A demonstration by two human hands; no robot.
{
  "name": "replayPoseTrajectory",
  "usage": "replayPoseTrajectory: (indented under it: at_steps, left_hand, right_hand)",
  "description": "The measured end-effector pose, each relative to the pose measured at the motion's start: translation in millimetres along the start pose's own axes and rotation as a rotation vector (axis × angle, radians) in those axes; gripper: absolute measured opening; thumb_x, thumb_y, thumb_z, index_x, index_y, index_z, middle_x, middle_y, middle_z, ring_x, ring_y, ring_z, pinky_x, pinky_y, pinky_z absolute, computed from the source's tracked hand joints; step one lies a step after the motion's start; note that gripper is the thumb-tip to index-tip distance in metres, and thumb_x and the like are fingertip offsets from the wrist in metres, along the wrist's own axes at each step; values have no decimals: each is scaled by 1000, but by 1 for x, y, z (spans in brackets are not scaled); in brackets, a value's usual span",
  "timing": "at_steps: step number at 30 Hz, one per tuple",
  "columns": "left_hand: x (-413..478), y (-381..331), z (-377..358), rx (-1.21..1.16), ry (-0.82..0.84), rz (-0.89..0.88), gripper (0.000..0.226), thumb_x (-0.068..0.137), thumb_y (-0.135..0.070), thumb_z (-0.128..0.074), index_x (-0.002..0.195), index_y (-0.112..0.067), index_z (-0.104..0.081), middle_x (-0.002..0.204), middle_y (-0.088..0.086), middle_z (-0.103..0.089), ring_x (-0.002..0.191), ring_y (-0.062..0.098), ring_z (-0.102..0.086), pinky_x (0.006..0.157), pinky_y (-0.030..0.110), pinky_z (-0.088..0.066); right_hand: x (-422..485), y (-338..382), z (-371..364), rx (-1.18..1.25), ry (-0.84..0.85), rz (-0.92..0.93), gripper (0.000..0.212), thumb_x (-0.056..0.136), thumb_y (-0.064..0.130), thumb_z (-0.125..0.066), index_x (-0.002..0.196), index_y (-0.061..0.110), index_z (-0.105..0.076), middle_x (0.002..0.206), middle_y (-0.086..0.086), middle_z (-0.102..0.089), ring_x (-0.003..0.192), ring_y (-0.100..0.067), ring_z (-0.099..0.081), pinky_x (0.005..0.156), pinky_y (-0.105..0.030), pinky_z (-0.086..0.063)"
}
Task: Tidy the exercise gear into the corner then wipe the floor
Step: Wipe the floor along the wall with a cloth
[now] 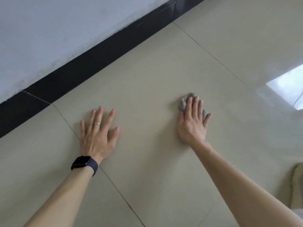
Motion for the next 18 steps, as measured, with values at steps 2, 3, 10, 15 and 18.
replayPoseTrajectory:
  at_steps: [2,3,10,15,18]
  left_hand:
    - [13,14,6,-36,-14,110,67,94,-62,-24,156,-38,-17,166,2,-7,152,25,-7,119,59,-8]
    - [17,20,8,-34,-13,145,68,93,-63,-23,156,-37,-17,166,1,-6,152,25,-7,119,59,-9]
    - [24,33,6,-19,-26,226,68,91,-66,-25,154,-46,-12,166,-6,-2,153,18,-5,121,55,-5]
    - [25,31,7,-38,-7,216,68,90,-64,-29,154,-45,-16,166,-7,-5,153,19,-8,121,55,-5]
    - [20,32,10,-21,4,225,69,90,-63,-30,155,-45,-16,166,-8,-3,153,18,-8,120,57,-6]
  right_hand:
    - [-47,41,-25,-96,70,477,60,105,44,-25,160,26,-8,167,7,2,152,-10,9,122,-52,2]
    - [-62,47,-30,-153,97,686,59,105,44,-26,159,26,-13,167,7,-4,153,-10,3,123,-52,-4]
    - [80,28,15,-68,54,142,61,105,45,-19,159,27,1,167,8,7,152,-8,11,122,-54,4]
    - [11,102,-27,-64,70,329,62,104,41,-24,159,24,-2,167,5,5,152,-10,13,121,-54,7]
    - [-31,121,-37,-217,256,1027,58,105,44,-23,159,26,-15,167,7,-7,153,-8,1,123,-50,-8]
Point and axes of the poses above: each hand's wrist, its own x-axis towards the middle knuckle, its own z-axis out of the back of the hand, y = z × x, the point moved 4 cm from there along x, towards the middle knuckle
